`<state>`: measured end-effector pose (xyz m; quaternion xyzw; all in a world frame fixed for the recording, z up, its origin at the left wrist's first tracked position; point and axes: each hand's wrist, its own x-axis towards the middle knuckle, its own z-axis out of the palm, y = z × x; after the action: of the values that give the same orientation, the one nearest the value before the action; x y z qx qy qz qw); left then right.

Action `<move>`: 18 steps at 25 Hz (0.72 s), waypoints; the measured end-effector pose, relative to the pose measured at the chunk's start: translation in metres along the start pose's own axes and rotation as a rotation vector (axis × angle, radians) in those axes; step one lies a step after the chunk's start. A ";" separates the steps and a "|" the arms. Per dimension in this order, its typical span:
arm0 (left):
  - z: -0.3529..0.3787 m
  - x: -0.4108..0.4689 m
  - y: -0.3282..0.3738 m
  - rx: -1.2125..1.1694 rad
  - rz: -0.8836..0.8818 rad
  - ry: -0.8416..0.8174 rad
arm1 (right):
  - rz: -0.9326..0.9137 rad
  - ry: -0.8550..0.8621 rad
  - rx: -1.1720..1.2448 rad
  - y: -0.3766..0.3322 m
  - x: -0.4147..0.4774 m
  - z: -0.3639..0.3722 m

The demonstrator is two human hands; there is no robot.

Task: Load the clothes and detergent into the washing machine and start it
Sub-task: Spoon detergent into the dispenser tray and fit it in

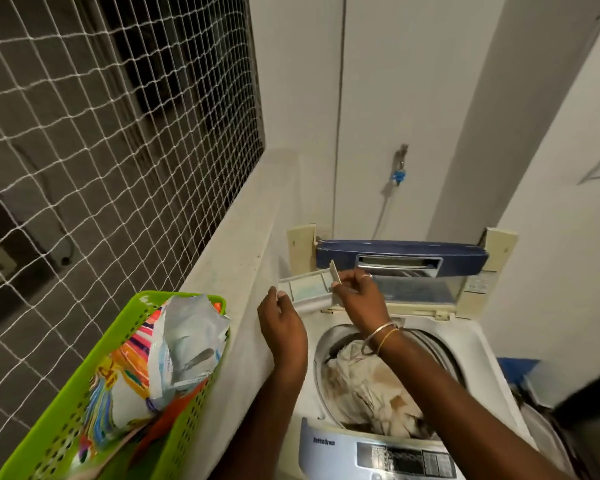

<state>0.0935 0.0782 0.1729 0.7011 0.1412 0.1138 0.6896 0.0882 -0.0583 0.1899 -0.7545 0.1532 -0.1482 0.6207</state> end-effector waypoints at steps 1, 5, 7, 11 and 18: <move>0.004 -0.006 -0.007 0.018 0.011 -0.032 | 0.021 0.020 0.007 0.010 -0.006 -0.007; 0.021 -0.026 -0.034 0.036 -0.066 -0.161 | 0.097 0.095 0.018 0.045 -0.023 -0.037; 0.036 -0.033 -0.052 0.078 -0.095 -0.206 | 0.126 0.115 0.030 0.062 -0.026 -0.053; 0.069 -0.041 -0.083 0.158 -0.121 -0.311 | 0.186 0.126 0.023 0.097 -0.021 -0.084; 0.117 -0.046 -0.131 0.310 -0.188 -0.435 | 0.200 0.113 -0.092 0.173 0.010 -0.127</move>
<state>0.0869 -0.0463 0.0406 0.7899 0.0700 -0.1270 0.5959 0.0370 -0.2070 0.0443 -0.7537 0.2691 -0.1206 0.5873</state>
